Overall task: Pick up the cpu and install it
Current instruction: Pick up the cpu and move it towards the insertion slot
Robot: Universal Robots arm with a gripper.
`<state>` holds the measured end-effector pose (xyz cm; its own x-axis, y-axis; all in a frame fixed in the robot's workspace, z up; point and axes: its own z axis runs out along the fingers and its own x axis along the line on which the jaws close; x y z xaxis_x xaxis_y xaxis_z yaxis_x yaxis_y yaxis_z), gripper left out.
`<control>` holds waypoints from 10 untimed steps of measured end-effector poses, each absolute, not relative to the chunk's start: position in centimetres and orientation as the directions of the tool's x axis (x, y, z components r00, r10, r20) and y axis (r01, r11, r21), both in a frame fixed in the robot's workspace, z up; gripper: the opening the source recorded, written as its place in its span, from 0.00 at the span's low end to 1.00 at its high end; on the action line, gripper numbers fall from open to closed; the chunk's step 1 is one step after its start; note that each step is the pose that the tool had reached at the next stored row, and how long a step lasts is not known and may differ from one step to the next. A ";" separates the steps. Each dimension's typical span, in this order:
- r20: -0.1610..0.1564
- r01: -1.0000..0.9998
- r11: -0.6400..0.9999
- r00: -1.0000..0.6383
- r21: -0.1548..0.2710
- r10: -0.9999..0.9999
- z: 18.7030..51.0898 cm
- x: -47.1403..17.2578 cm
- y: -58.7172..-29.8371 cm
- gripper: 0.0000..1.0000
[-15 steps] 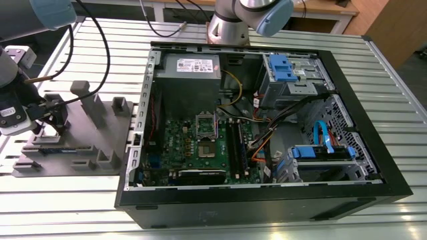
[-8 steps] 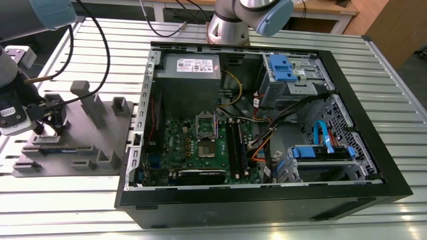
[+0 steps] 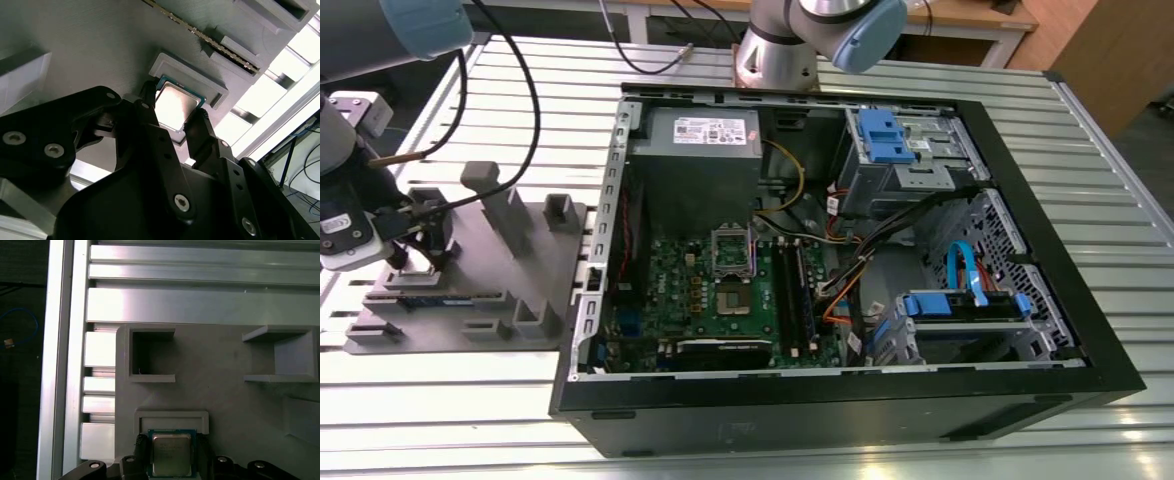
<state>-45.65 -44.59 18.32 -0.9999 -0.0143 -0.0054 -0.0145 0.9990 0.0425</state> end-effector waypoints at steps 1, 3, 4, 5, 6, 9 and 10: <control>-0.005 -0.015 0.999 -1.000 0.042 -0.014 18.4 -45.6 -44.6 0.48; -0.005 -0.015 0.999 -1.000 0.043 -0.014 18.6 -45.7 -44.6 0.48; -0.005 -0.014 0.999 -1.000 0.042 -0.014 18.7 -45.7 -44.6 0.48; -0.006 -0.015 0.999 -1.000 0.043 -0.014 18.8 -45.7 -44.6 0.48; -0.006 -0.015 0.999 -1.000 0.043 -0.014 18.9 -45.7 -44.6 0.48; -0.006 -0.015 0.999 -1.000 0.043 -0.014 19.1 -45.7 -44.6 0.48; -0.006 -0.015 0.999 -1.000 0.043 -0.014 19.1 -45.7 -44.6 0.48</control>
<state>-45.65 -44.59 19.08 -0.9999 -0.0143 -0.0057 -0.0145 0.9990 0.0427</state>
